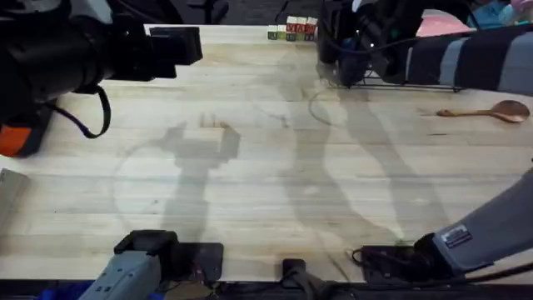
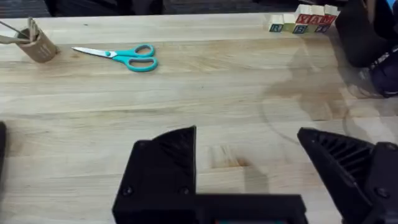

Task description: Pick up the spoon on the table one by one and put them onto the rack

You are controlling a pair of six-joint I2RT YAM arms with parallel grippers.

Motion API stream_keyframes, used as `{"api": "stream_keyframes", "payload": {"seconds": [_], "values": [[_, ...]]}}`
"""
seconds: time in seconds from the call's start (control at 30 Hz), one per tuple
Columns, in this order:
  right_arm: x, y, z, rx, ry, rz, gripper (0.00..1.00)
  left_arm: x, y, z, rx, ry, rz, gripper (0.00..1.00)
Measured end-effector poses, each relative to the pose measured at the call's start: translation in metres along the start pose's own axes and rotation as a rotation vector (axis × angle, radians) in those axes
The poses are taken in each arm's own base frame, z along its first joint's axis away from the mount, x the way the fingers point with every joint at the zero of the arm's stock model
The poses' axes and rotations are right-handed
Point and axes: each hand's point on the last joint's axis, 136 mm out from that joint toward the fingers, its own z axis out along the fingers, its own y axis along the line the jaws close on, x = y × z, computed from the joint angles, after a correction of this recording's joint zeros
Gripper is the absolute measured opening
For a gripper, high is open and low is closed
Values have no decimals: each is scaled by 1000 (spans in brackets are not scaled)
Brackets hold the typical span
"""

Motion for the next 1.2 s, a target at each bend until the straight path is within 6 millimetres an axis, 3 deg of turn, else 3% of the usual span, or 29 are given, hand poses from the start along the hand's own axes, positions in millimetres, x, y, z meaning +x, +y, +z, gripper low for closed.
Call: {"api": "stream_keyframes", "payload": {"seconds": [0.1, 0.3, 0.63, 0.73, 0.8, 1.0, 1.17, 1.2], "values": [[-3, 0, -5, -1, 14, -1, 370, 0, 0, 0, 0, 0, 0, 993], [-34, -3, -28, 0, -2, 0, 440, 0, 0, 0, 0, 0, 0, 993], [-66, -16, -91, 40, 78, -68, 673, 0, 0, 0, 0, 0, 0, 994], [-77, -30, -116, 92, 88, -74, 770, 0, 0, 0, 0, 0, 0, 994], [-85, -43, -136, 134, 96, -78, 973, 0, 0, 0, 0, 0, 0, 994], [-97, -78, -187, 238, 115, -65, 996, 0, 0, 0, 0, 0, 0, 993], [-95, -105, -224, 317, 145, -24, 996, 0, 0, 0, 0, 0, 0, 993], [-90, -128, -247, 393, 165, 35, 996, 0, 0, 0, 0, 0, 0, 994]]}}
